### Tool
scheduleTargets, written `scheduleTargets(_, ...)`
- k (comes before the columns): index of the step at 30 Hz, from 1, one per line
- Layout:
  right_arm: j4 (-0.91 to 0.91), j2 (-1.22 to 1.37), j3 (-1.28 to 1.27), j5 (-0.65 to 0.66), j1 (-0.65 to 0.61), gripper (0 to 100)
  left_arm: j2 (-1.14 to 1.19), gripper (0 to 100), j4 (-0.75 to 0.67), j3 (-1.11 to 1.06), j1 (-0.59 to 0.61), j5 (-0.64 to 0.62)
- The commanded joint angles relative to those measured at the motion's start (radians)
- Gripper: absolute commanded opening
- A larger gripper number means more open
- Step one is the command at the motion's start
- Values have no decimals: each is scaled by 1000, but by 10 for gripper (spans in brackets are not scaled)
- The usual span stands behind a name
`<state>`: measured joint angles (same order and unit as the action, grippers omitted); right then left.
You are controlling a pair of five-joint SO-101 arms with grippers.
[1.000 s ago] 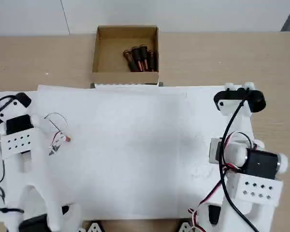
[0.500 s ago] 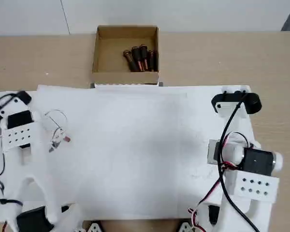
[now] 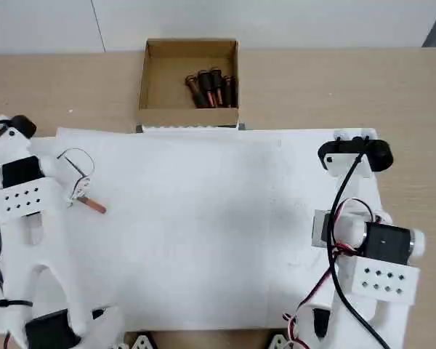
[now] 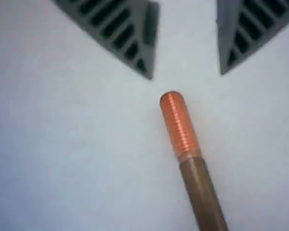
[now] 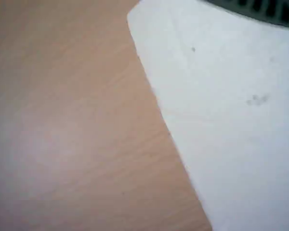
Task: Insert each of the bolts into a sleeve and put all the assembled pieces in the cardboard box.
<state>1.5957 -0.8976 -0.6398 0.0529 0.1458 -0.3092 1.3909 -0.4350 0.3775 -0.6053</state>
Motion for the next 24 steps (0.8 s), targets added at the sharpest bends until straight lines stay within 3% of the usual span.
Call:
scheduleTargets(1, -24, -18, 3, 3, 2, 3, 2, 141, -64, 16, -8, 3)
scheduleTargets(10, -38, -18, 0, 5, 2, 3, 181, 141, -143, 31, -2, 3)
scheduleTargets(24, -38, -16, 0, 3, -97, 3, 203, 141, -229, 24, -2, 5)
